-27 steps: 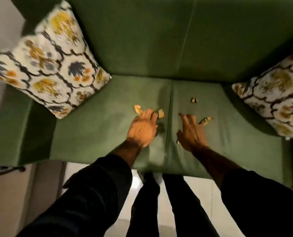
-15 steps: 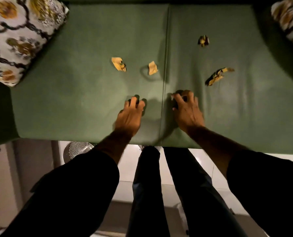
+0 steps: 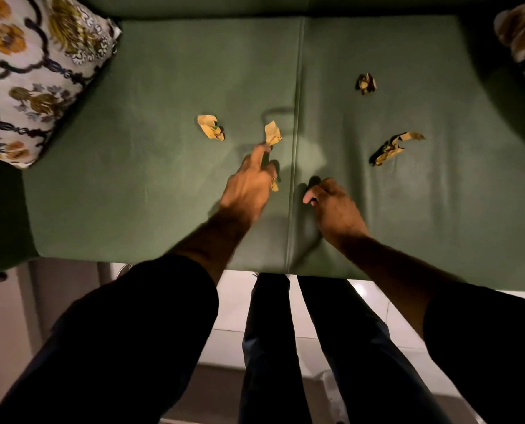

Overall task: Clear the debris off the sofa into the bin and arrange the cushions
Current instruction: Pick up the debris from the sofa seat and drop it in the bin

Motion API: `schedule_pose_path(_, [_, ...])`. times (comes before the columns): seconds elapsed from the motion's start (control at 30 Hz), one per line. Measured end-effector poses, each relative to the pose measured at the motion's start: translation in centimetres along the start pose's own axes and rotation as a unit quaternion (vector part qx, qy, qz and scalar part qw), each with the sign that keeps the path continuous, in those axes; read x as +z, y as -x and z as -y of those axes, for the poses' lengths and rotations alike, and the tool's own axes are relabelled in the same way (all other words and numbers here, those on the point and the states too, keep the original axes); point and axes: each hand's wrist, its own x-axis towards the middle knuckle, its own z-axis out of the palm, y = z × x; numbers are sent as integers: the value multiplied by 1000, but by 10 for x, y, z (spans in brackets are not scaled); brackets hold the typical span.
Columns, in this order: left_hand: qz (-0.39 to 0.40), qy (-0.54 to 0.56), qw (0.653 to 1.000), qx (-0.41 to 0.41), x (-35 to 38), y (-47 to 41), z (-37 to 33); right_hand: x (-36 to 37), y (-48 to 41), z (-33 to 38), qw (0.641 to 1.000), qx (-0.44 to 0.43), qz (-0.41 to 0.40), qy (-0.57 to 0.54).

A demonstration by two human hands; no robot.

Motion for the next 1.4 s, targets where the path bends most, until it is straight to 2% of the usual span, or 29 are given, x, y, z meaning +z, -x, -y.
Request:
schedule_pose_path(0.07, [10,31,999,-28,-13,-20,-6,-1,-1,0,1000,-5,2,2])
schedule_pose_path(0.2, [80,-55,995,-5,-20,-51,7,-1,0,-1,1000,-12,0,9])
schedule_pose_path(0.33, [53,1,999,-1,-19,-58,12,3,1,-1,1000,-9,-13,9])
schedule_pose_path(0.5, [49,51,997,-40,-15,-56,14,15,4,2,999,4,-52,11])
schedule_pose_path(0.6, [10,104,992,-67,-4,-33,18,26,9,13,995,25,-99,-5])
schedule_pose_path(0.7, [-10,123,986,-115,13,26,36,50,20,37,994,21,-107,-19])
schedule_pose_path(0.83, [-101,134,977,-131,51,141,86,98,39,86,997,-51,-65,-9])
schedule_pose_path(0.97, [-86,150,952,-253,81,233,158,160,53,152,986,-159,44,14])
schedule_pose_path(1.1, [-152,204,888,-384,93,292,223,229,68,216,969,-220,108,13])
schedule_pose_path(1.17, [-146,191,869,-433,100,307,251,262,72,240,963,-226,143,30])
schedule_pose_path(1.23, [-115,167,882,-425,105,312,275,291,70,258,960,-225,160,40])
schedule_pose_path(1.4, [-90,162,883,-431,111,307,308,337,57,280,963,-205,164,58])
